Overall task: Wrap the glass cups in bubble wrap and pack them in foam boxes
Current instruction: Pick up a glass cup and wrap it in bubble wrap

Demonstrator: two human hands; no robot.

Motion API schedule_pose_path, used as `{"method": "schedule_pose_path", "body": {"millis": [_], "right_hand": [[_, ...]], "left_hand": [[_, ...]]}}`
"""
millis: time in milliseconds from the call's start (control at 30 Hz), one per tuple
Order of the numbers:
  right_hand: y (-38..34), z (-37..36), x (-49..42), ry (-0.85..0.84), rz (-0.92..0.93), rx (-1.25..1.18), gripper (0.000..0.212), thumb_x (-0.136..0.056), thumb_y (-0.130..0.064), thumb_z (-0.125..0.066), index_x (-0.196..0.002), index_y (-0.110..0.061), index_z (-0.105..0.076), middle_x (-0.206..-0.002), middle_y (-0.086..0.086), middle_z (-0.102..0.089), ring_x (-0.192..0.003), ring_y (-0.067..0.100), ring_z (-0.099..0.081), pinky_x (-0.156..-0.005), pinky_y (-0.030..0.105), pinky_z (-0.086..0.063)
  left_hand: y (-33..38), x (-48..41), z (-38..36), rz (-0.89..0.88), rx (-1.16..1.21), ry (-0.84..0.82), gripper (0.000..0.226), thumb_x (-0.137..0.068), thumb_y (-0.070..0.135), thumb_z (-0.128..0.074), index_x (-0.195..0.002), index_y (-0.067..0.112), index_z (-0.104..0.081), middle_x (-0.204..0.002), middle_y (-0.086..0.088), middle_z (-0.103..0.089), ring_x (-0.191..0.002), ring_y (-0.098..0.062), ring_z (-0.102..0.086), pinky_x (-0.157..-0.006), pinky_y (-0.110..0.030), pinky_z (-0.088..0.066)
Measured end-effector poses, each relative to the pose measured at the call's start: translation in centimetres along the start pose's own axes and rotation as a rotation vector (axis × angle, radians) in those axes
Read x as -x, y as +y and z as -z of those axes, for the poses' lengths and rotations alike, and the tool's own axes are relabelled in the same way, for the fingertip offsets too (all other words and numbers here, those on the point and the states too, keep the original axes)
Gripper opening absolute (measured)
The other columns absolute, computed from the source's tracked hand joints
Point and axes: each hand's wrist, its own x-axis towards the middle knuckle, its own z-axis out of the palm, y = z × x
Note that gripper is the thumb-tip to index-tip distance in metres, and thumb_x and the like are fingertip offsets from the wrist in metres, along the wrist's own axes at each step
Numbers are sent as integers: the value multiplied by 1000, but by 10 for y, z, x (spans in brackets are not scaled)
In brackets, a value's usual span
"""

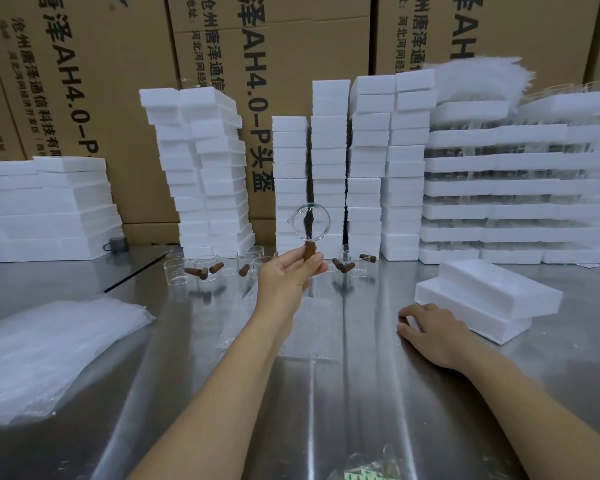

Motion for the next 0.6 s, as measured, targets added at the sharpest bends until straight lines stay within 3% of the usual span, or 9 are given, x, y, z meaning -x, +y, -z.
{"method": "schedule_pose_path", "body": {"millis": [600], "right_hand": [[-5, 6, 5, -18, 12, 4, 37, -104, -55, -44, -137, -41, -55, -151, -1, -50, -134, 27, -48, -107, 43, -41]], "left_hand": [[-3, -1, 0, -1, -35, -20, 35, -95, 19, -82, -128, 12, -75, -106, -5, -84, -98, -13, -80, -81, -25, -51]]}}
